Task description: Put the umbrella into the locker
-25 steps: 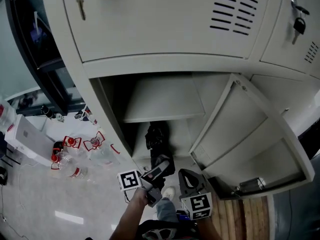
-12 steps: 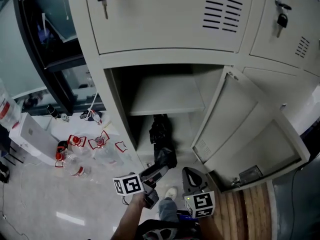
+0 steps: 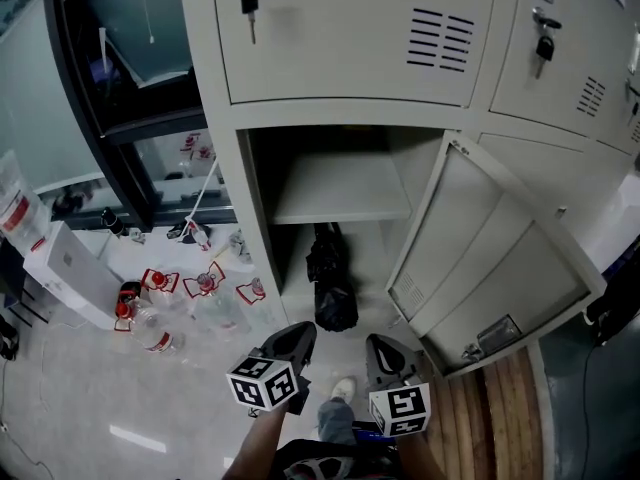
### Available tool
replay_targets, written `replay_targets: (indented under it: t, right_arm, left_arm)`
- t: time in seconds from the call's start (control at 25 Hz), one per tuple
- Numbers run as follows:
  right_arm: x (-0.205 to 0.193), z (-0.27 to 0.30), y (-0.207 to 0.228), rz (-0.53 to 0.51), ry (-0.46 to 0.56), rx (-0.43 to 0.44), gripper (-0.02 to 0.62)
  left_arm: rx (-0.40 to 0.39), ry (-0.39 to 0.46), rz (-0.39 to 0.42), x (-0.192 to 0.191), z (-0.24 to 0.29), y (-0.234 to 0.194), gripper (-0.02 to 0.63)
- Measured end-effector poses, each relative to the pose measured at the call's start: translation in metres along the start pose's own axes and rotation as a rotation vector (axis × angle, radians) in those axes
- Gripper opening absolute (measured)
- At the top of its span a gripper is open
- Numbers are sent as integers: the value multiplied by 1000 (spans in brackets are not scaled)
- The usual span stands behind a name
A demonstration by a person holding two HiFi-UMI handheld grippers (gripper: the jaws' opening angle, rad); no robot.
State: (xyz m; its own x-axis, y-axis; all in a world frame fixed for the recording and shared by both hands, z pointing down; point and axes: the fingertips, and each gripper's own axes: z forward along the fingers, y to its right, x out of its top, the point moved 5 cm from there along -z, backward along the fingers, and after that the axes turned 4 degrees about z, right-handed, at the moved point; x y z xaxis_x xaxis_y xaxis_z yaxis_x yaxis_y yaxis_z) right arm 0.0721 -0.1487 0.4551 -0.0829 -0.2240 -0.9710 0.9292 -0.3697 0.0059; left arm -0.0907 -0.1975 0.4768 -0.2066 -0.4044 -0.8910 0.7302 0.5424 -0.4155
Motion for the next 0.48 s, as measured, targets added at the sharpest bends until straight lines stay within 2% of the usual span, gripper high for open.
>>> replay_targets:
  t: [0.2, 0.48]
  right_arm:
    - [-1, -7, -3, 5, 8, -6, 0]
    - [-2, -12, -1, -7, 7, -20, 0]
  left_arm:
    - [82, 63, 0, 7, -18, -11, 18]
    - [99, 75, -9, 5, -25, -11, 18]
